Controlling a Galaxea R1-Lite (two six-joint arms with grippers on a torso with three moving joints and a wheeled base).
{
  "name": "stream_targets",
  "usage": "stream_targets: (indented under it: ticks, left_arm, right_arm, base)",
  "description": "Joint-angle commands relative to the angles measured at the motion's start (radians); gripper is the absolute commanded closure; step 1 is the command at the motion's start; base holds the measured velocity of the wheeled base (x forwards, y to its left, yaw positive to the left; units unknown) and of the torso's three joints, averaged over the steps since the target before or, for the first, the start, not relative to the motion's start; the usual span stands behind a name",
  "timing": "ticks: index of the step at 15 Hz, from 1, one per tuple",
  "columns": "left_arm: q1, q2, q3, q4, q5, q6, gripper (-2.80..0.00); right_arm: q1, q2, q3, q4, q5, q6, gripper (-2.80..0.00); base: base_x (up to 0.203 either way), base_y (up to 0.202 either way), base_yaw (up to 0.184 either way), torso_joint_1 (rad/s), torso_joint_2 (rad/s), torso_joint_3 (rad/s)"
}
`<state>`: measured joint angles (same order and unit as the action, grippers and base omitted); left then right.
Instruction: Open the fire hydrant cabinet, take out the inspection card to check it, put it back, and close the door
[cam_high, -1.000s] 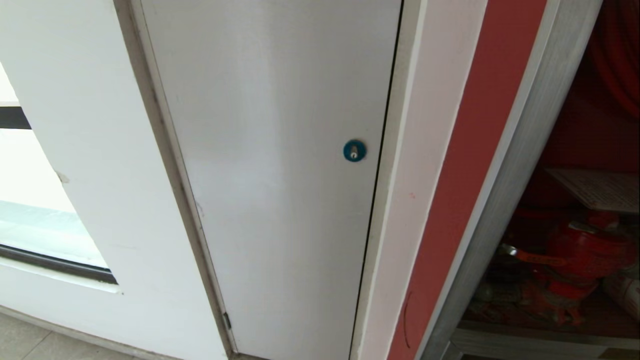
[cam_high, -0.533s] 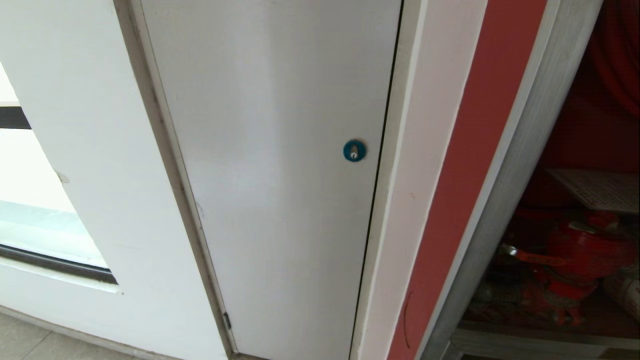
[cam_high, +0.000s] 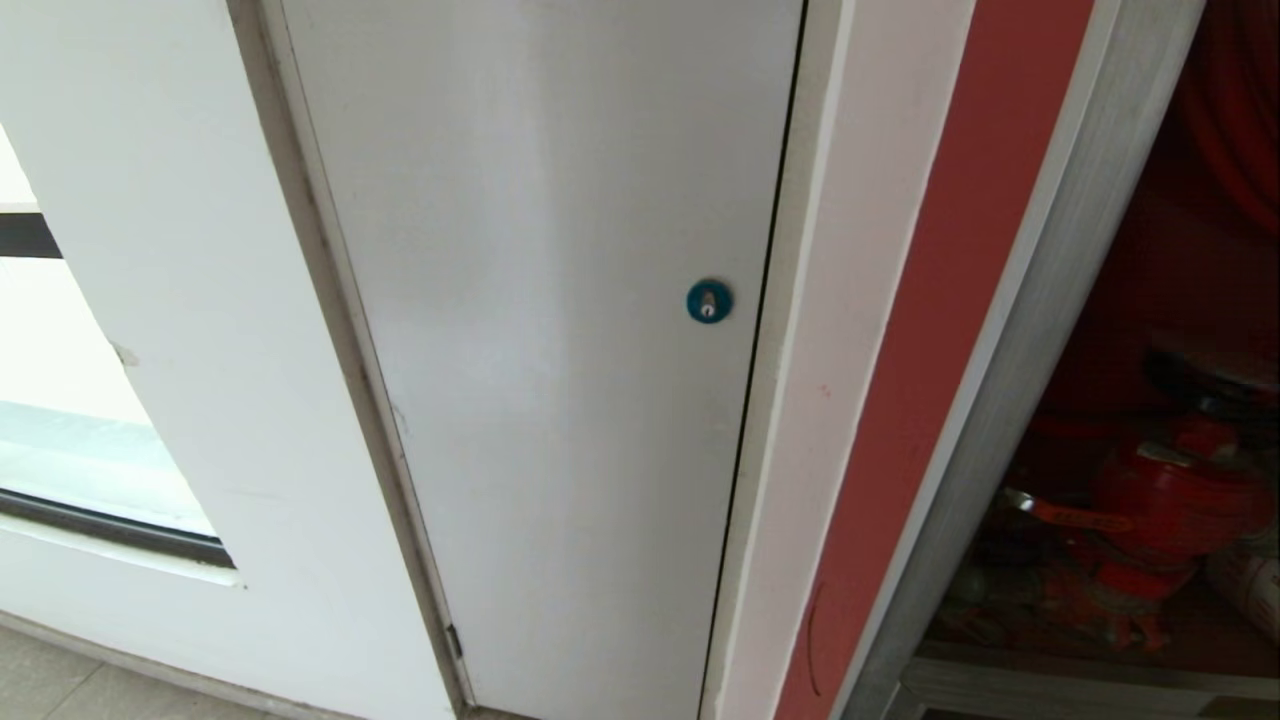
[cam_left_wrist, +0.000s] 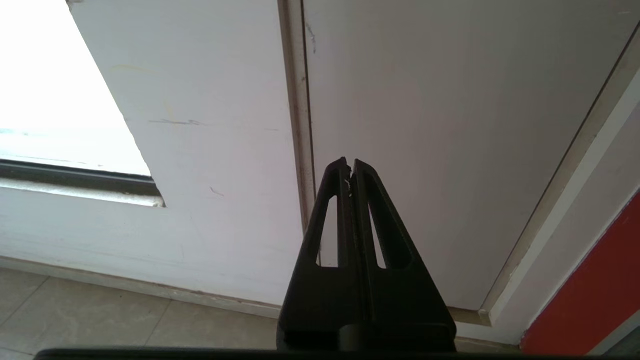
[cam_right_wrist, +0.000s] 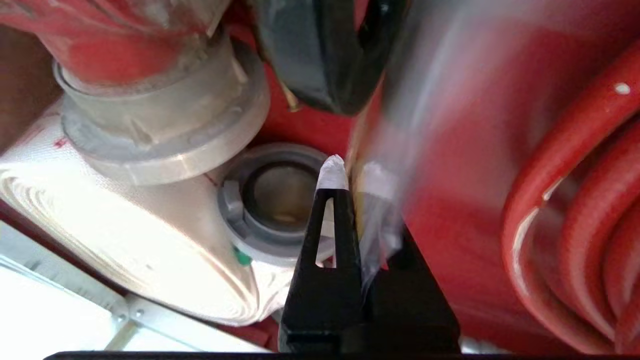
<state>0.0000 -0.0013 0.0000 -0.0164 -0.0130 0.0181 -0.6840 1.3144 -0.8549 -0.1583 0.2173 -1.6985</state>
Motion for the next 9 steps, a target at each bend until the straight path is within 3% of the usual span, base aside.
stream_targets:
  ticks: [1,7,9]
  left_arm:
    - [0.000,0.001,0.006,0.000,-0.001,0.000,0.00]
    - [0.000,0.001,0.006,0.000,-0.001,0.000,0.00]
    - [0.000,0.001,0.006,0.000,-0.001,0.000,0.00]
  right_arm:
    - [-0.008,-0.034,0.014,0.002,-0.003,-0.013,0.00]
    - [-0.073,-0.137,0.043,0.025,0.006,-0.052,0.00]
    - [-0.090,-0.197,0.042,0.105,0.016,-0.053,0.00]
  base:
    - [0.000,0.000,0.000,0.000,0.00,0.000]
    - [0.000,0.000,0.000,0.000,0.00,0.000]
    - [0.000,0.000,0.000,0.000,0.00,0.000]
